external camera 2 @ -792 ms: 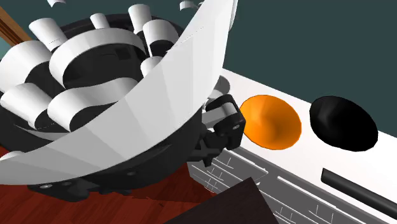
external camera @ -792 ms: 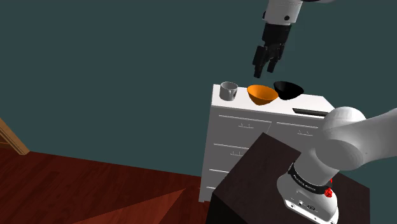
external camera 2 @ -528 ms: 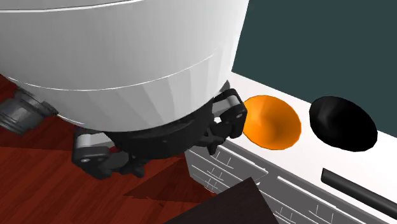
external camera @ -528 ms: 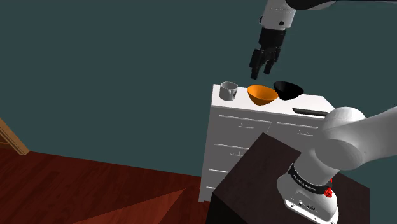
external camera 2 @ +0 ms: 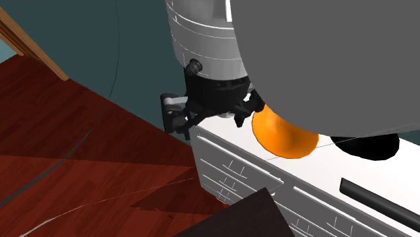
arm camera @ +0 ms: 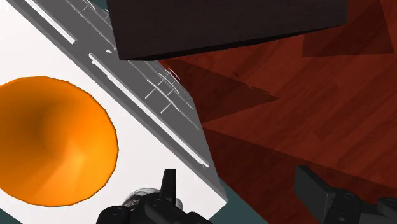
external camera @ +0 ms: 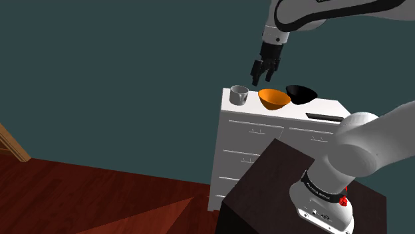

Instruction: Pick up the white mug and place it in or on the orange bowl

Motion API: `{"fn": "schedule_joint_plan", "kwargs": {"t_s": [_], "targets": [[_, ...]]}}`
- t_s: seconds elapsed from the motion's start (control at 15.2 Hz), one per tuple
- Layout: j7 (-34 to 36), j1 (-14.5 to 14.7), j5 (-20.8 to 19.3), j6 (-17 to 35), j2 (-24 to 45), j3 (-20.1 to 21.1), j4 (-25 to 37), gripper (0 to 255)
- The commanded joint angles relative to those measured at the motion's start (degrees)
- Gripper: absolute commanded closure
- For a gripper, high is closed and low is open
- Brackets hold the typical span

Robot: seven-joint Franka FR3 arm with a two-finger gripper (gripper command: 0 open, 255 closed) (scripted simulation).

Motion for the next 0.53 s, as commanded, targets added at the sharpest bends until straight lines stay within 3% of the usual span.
{"fn": "schedule_joint_plan", "kwargs": {"t_s": [0.0,0.46], "targets": [[-1.32,-0.39,-0.27,3.22,3.18,-1.63,0.64,0],[-6.63,-0.95,1.29,13.9,16.37,-7.3,4.83,0]]}}
